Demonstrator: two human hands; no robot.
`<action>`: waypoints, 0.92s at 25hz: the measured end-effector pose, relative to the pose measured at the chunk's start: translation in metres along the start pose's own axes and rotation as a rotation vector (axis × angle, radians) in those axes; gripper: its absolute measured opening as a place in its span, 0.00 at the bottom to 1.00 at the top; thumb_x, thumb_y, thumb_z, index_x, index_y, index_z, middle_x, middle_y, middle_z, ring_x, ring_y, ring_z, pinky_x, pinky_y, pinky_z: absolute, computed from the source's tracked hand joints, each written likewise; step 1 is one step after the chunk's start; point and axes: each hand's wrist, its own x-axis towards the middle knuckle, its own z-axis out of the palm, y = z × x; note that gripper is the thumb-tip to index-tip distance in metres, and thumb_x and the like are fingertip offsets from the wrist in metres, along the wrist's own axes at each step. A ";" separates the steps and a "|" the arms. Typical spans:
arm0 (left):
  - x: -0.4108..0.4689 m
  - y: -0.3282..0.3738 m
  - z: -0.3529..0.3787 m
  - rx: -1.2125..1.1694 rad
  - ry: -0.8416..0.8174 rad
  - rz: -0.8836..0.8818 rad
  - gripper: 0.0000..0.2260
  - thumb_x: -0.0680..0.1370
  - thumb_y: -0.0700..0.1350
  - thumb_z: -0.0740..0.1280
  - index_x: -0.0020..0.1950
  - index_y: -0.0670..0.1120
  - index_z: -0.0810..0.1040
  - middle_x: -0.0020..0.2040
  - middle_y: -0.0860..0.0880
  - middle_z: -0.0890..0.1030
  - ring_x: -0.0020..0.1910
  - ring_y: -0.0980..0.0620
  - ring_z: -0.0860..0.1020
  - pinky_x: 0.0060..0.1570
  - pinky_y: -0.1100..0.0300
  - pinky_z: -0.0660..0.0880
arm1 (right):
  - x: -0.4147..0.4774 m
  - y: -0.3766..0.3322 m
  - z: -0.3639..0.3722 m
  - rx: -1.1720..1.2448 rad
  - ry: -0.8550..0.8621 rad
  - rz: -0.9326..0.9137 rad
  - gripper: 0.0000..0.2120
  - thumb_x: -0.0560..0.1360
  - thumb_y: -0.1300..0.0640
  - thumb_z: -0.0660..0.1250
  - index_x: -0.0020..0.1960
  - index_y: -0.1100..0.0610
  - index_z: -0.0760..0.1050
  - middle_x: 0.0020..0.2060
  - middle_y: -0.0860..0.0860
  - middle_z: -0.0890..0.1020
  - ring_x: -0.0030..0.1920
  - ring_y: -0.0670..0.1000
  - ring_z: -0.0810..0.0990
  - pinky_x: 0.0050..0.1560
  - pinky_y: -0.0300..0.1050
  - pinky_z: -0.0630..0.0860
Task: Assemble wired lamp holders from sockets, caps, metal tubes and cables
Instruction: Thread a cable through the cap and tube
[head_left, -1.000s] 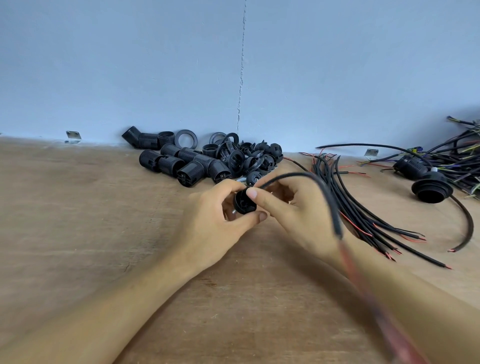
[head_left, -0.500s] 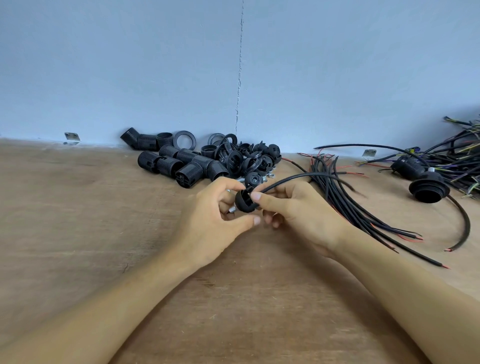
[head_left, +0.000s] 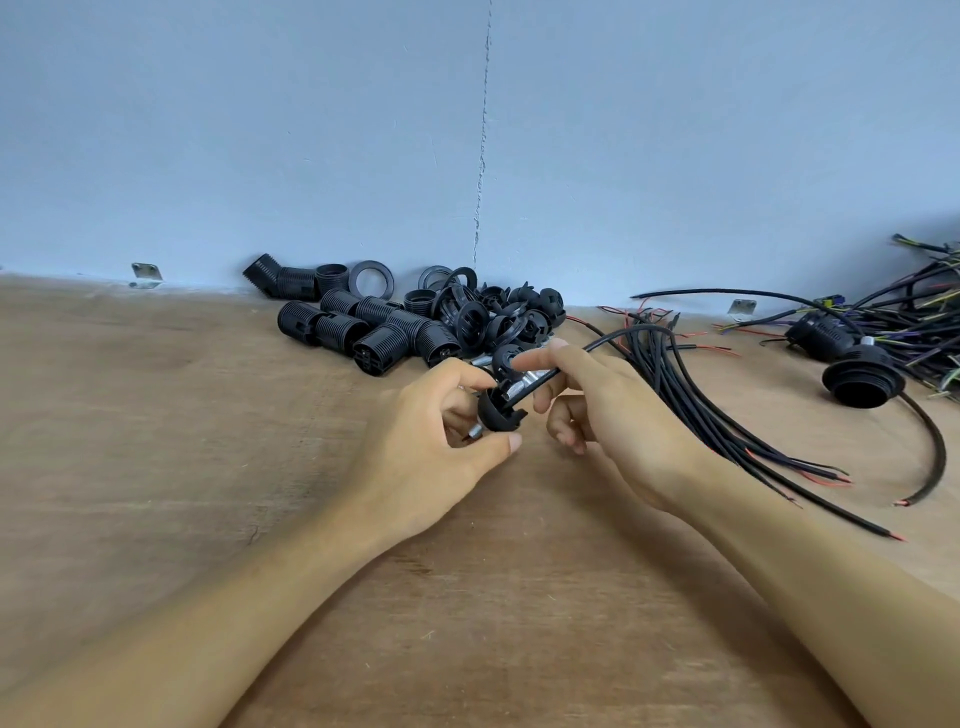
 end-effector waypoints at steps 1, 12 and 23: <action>-0.001 0.001 0.000 -0.010 -0.012 0.003 0.17 0.71 0.46 0.80 0.56 0.56 0.80 0.42 0.57 0.86 0.41 0.58 0.83 0.43 0.66 0.77 | 0.000 -0.001 -0.003 -0.009 0.010 -0.009 0.18 0.85 0.49 0.55 0.55 0.55 0.82 0.30 0.45 0.77 0.24 0.46 0.69 0.24 0.35 0.64; 0.001 0.002 0.002 -0.128 -0.025 -0.027 0.18 0.72 0.41 0.80 0.58 0.52 0.79 0.43 0.55 0.86 0.34 0.53 0.85 0.40 0.64 0.79 | 0.001 0.006 0.000 -0.147 -0.061 0.006 0.31 0.76 0.31 0.60 0.49 0.60 0.79 0.29 0.53 0.76 0.30 0.50 0.72 0.34 0.44 0.68; -0.003 0.007 0.004 -0.125 -0.021 -0.007 0.17 0.71 0.43 0.81 0.52 0.58 0.79 0.40 0.56 0.85 0.31 0.52 0.85 0.35 0.66 0.77 | -0.002 0.001 0.000 0.066 -0.092 0.021 0.12 0.82 0.53 0.62 0.56 0.56 0.83 0.43 0.50 0.84 0.36 0.47 0.78 0.33 0.43 0.72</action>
